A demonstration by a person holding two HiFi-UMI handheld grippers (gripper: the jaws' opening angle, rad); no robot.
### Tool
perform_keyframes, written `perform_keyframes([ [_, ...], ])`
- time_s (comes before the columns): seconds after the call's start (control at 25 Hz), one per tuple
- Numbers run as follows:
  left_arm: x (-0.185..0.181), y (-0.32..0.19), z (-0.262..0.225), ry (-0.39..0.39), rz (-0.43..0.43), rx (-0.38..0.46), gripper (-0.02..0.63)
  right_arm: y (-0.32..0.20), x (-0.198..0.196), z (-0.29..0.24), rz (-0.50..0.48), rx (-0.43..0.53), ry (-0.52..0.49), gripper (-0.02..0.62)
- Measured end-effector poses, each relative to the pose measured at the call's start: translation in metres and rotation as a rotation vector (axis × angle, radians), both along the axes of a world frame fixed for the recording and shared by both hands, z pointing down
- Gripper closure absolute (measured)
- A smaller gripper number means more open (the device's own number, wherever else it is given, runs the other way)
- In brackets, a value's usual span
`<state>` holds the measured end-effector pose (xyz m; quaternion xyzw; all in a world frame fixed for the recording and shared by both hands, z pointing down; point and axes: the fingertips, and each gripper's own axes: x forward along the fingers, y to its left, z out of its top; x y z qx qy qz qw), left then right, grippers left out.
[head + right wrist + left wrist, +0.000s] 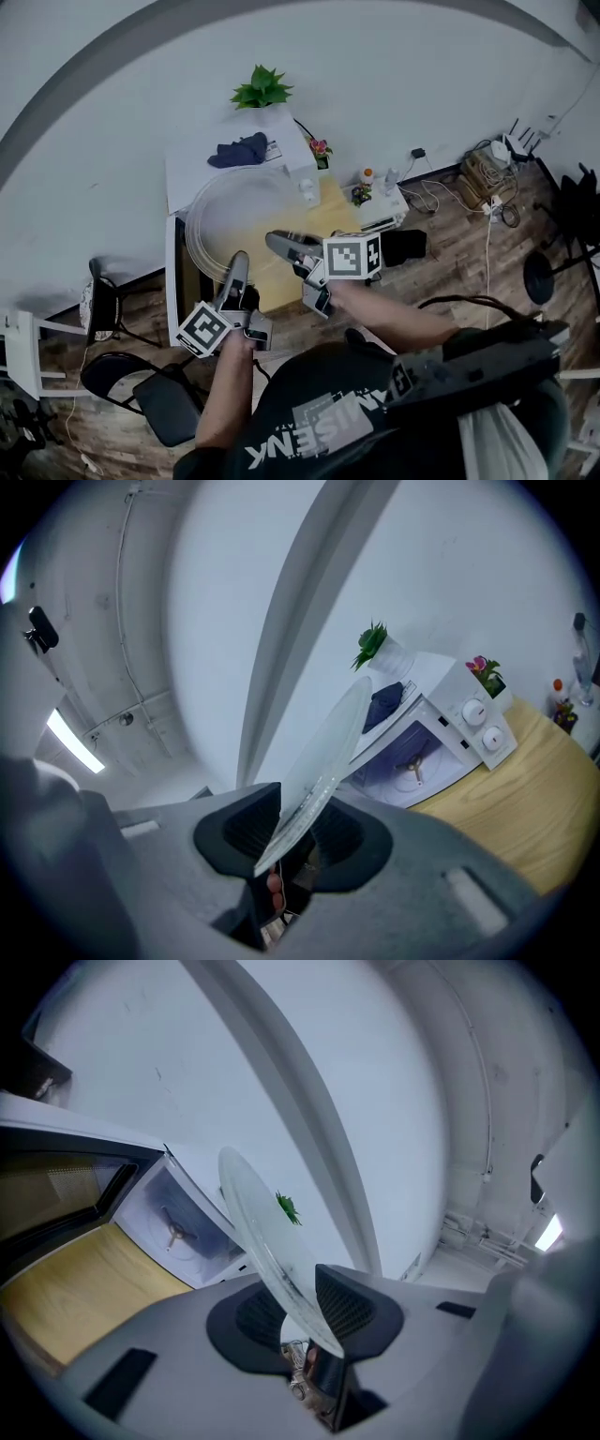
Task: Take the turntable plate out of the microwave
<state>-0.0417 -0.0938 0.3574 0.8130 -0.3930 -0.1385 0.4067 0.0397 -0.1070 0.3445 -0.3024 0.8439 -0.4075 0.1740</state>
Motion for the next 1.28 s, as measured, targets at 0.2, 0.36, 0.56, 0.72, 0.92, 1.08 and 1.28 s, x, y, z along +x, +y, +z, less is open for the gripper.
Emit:
perform_keyframes([
  [0.2, 0.034, 0.008, -0.020, 0.292, 0.017, -0.075, 0.515, -0.001, 0.005, -0.006, -0.033, -0.009, -0.002, 0.492],
  [0.36, 0.010, 0.001, -0.013, 0.000, 0.001, 0.046, 0.515, -0.001, 0.004, -0.010, -0.046, 0.003, -0.004, 0.492],
  [0.56, -0.004, 0.000, -0.010, -0.130, -0.037, 0.062, 0.515, 0.000, 0.002, -0.010, -0.058, -0.003, -0.001, 0.492],
  [0.72, -0.001, 0.000, -0.011, -0.106, -0.037, 0.063, 0.514, 0.000, 0.003, -0.010, -0.056, -0.001, -0.001, 0.492],
  [0.92, 0.003, 0.004, -0.008, -0.081, -0.026, 0.058, 0.512, 0.004, 0.005, -0.005, -0.050, -0.012, 0.009, 0.491],
  [1.08, 0.012, 0.009, -0.007, 0.009, -0.009, 0.039, 0.512, 0.007, 0.005, -0.002, -0.050, -0.018, 0.018, 0.489],
  [1.28, 0.007, 0.009, -0.007, -0.061, -0.016, 0.054, 0.512, 0.009, 0.005, -0.001, -0.046, -0.021, 0.012, 0.489],
])
